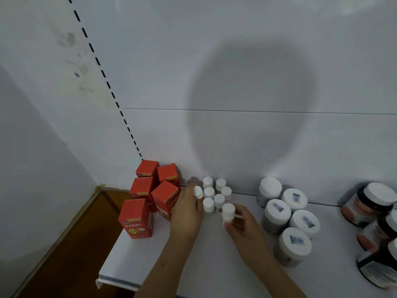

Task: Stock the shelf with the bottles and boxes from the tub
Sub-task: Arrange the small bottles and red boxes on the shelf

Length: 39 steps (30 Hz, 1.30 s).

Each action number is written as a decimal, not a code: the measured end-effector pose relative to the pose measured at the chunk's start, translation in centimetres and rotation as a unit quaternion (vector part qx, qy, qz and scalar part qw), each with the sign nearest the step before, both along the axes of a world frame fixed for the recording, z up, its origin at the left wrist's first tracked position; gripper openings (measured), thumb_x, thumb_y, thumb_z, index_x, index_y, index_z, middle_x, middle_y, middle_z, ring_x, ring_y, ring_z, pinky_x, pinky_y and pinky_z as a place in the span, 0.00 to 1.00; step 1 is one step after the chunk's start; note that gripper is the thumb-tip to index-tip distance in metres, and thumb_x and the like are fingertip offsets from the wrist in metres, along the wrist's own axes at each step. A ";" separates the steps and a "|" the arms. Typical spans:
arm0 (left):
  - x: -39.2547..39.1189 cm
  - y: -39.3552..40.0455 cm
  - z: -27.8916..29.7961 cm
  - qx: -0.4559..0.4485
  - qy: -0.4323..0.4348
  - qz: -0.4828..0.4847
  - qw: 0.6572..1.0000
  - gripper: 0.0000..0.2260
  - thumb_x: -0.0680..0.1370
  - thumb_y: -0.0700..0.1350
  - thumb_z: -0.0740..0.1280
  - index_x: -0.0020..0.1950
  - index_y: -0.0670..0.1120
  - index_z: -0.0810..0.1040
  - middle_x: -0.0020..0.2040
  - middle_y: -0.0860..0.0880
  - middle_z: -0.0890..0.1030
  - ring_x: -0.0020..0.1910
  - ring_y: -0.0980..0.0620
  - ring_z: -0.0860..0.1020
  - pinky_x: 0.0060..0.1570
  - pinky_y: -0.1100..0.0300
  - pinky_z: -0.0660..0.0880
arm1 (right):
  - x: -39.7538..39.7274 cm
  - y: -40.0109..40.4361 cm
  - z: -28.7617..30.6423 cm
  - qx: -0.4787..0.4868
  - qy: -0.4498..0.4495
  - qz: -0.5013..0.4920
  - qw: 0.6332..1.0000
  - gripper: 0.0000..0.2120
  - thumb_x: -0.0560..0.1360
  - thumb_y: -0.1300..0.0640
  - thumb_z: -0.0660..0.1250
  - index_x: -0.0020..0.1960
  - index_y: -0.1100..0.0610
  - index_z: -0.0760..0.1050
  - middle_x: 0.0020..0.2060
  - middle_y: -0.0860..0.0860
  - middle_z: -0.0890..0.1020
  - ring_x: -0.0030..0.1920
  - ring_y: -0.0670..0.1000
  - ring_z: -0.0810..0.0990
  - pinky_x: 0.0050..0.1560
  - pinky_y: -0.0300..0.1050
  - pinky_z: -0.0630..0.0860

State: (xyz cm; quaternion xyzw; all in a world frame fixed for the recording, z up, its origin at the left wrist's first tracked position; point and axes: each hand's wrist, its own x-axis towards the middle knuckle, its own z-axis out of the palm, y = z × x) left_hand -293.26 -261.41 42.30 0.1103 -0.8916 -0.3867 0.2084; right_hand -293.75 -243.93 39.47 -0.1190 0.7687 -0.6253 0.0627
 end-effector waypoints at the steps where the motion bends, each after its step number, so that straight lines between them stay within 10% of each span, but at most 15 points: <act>1: -0.4 -0.1 -0.3 0.004 -0.008 -0.005 1.000 0.16 0.80 0.42 0.64 0.67 0.51 0.72 0.55 0.58 0.77 0.54 0.59 0.75 0.48 0.66 0.67 | -0.2 -0.1 -0.5 0.063 0.036 -0.021 0.997 0.15 0.75 0.60 0.70 0.56 0.44 0.73 0.54 0.43 0.80 0.56 0.46 0.78 0.56 0.35 0.73; 10: -0.9 -1.1 -2.5 0.041 -0.049 -0.043 0.997 0.27 0.79 0.35 0.60 0.76 0.49 0.65 0.73 0.55 0.71 0.72 0.57 0.69 0.71 0.51 0.67 | -1.3 -1.7 -1.8 0.288 0.163 -0.080 0.940 0.16 0.66 0.50 0.77 0.50 0.52 0.77 0.47 0.47 0.81 0.50 0.53 0.78 0.47 0.44 0.72; 23: 6.4 1.9 -1.8 0.047 -0.014 -0.019 0.999 0.25 0.77 0.33 0.64 0.73 0.46 0.67 0.65 0.54 0.70 0.65 0.54 0.71 0.65 0.58 0.71 | 6.4 1.2 1.7 0.165 0.144 -0.083 0.972 0.18 0.79 0.54 0.65 0.67 0.45 0.69 0.61 0.41 0.73 0.62 0.39 0.71 0.61 0.21 0.58; 39: 18.2 16.9 0.7 -0.010 0.005 -0.374 0.927 0.14 0.81 0.49 0.60 0.67 0.56 0.72 0.62 0.60 0.72 0.62 0.62 0.71 0.61 0.58 0.73 | 22.2 17.7 9.0 0.248 0.147 -0.316 0.904 0.19 0.81 0.46 0.60 0.71 0.47 0.68 0.67 0.42 0.72 0.68 0.45 0.70 0.67 0.49 0.70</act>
